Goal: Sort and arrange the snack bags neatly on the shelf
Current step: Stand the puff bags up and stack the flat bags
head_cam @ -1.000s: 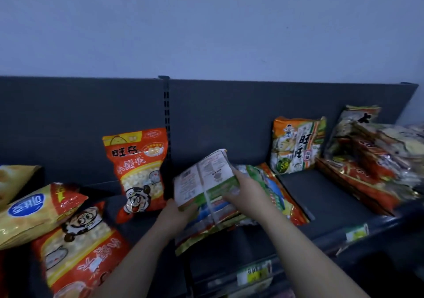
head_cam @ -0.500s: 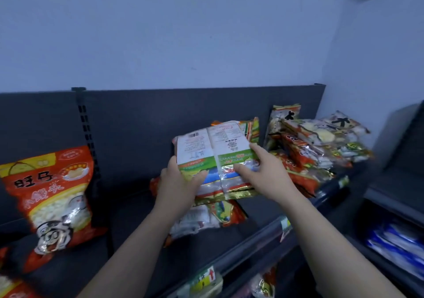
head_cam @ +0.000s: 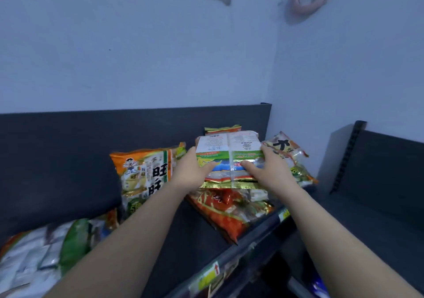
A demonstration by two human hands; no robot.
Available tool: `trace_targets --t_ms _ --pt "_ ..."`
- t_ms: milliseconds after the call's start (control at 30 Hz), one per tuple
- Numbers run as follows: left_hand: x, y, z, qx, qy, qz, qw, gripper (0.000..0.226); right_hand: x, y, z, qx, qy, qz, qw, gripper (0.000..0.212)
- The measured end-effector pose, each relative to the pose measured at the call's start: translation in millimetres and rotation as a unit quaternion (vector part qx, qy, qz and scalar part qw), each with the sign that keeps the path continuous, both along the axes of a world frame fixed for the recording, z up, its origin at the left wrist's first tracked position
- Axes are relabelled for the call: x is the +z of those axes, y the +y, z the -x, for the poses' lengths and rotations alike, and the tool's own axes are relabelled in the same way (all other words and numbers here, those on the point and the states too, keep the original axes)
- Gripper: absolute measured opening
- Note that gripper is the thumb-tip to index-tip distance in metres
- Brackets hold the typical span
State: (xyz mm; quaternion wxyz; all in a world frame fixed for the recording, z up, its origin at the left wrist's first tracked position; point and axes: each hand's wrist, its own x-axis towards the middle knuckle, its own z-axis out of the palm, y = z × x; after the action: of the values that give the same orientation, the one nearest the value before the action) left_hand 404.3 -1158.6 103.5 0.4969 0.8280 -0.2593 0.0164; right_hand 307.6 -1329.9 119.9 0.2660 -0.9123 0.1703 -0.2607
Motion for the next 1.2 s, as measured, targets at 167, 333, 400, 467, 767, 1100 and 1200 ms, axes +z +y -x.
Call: trace_targets --t_ms 167,333,400,467,767,1100,1200 --pt "5 -83 -40 0.015 0.016 -0.039 0.999 0.044 -1 -81 -37 -0.018 0.033 0.004 0.999 0.05" --pt "0 -136 -77 0.026 -0.009 -0.089 0.996 0.053 -13 -136 -80 -0.042 0.069 0.034 0.996 0.047" --pt "-7 -150 -87 0.032 -0.013 -0.147 0.988 0.062 -24 -150 -95 -0.044 0.109 0.04 0.992 0.04" --pt "-17 -160 -93 0.028 -0.015 -0.2 0.979 0.068 -35 -157 -104 -0.042 0.147 0.054 0.987 0.032" --pt "-20 -151 -88 0.03 -0.05 -0.192 0.98 0.045 -32 -147 -105 -0.04 0.14 0.115 0.983 0.051" --pt "-25 -35 -46 0.1 -0.074 -0.222 0.967 0.057 -26 -36 -102 0.044 0.098 0.131 0.986 0.052" --pt "-34 33 -31 0.143 -0.087 -0.246 0.955 0.056 -34 30 -100 0.123 0.083 0.144 0.978 0.046"
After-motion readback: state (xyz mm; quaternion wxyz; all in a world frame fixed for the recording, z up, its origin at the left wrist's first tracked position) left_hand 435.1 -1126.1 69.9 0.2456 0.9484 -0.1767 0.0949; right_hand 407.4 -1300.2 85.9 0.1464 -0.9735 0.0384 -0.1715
